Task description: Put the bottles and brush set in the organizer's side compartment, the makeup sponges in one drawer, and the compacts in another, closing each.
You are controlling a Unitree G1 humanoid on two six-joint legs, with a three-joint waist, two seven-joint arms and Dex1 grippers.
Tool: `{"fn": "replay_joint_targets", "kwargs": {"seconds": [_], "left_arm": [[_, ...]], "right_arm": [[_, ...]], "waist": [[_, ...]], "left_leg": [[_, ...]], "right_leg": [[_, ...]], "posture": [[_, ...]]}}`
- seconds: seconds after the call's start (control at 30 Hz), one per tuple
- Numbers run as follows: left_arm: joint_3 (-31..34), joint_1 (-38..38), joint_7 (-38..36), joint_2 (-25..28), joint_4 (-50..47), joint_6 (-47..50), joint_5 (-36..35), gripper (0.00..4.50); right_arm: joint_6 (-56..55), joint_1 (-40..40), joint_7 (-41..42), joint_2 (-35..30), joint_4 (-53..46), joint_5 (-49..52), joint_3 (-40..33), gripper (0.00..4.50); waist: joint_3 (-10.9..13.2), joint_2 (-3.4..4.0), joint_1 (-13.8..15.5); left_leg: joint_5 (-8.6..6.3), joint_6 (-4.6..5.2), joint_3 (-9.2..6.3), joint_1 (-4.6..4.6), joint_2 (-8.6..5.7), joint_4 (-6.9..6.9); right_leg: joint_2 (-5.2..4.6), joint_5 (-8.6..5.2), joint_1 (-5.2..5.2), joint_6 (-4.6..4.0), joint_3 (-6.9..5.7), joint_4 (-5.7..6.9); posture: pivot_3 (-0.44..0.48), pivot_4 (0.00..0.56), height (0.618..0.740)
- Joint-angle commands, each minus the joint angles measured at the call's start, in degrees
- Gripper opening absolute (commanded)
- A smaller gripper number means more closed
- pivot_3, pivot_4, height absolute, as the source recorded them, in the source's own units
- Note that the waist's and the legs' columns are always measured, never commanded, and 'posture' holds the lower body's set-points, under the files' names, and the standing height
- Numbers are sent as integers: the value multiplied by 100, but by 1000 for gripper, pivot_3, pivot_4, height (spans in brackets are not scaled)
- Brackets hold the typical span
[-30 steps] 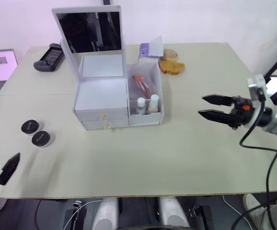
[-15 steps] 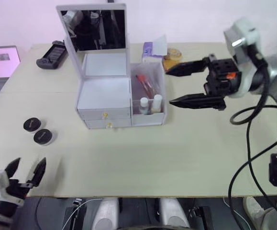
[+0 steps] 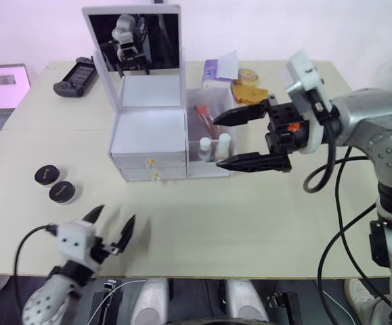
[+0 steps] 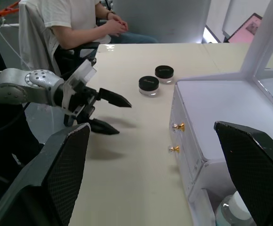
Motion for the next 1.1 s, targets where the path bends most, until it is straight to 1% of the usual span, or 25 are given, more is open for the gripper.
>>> {"fn": "replay_joint_targets", "kwargs": {"seconds": [0.03,0.13,0.27,0.5,0.53,0.6,0.63,0.73,1.1], "left_arm": [[-527,-342,530,-272,-184,296,287,4437],[-645,-490,462,-174,60,243,202,4437],[-823,-865,485,-126,612,75,331,4437],[-1126,-1281,701,-460,981,26,313,4437],[-1137,-1342,767,-532,985,13,307,4206],[-1150,-1393,846,-608,961,-19,300,3600],[-1149,-1390,885,-638,928,-65,318,3127],[-1148,-1407,932,-661,916,-119,334,3127],[-1140,-1955,1130,-760,1349,-110,381,3127]], "right_arm": [[-34,52,-66,-231,-227,-100,-114,4500],[45,121,-150,-298,-358,1,-202,4500],[180,178,-324,-324,-522,119,-309,4500],[366,213,-559,-404,-689,283,-435,4500],[386,216,-585,-409,-706,307,-445,4500],[414,220,-626,-415,-729,351,-456,4500],[424,221,-642,-413,-732,368,-457,4500],[418,217,-661,-424,-717,347,-425,4500],[297,161,-628,-429,-615,146,-274,4500]], "waist": [[0,3,-17],[0,3,-56],[0,7,-3],[0,6,10],[0,6,11],[0,6,0],[0,6,-1],[0,6,6],[0,6,3]], "left_leg": [[0,0,1,-1,-2,3],[0,1,9,-2,-4,6],[-1,3,1,0,-3,0],[0,3,0,-2,-4,8],[0,3,-1,-2,-4,8],[0,3,-1,-2,-4,7],[0,3,-1,-1,-4,7],[0,3,-1,0,-4,7],[0,3,-2,-1,-4,7]], "right_leg": [[-1,1,1,2,2,-1],[-3,8,2,12,9,-12],[0,6,-6,11,5,2],[0,6,1,10,5,1],[0,6,0,11,4,1],[0,7,-1,11,5,2],[0,7,0,11,4,2],[0,7,0,11,4,4],[1,8,0,14,4,4]], "posture": [[0,150,740],[0,150,740],[0,150,740],[0,150,740],[0,150,740],[0,150,740],[0,150,740],[0,150,740],[0,150,740]]}}
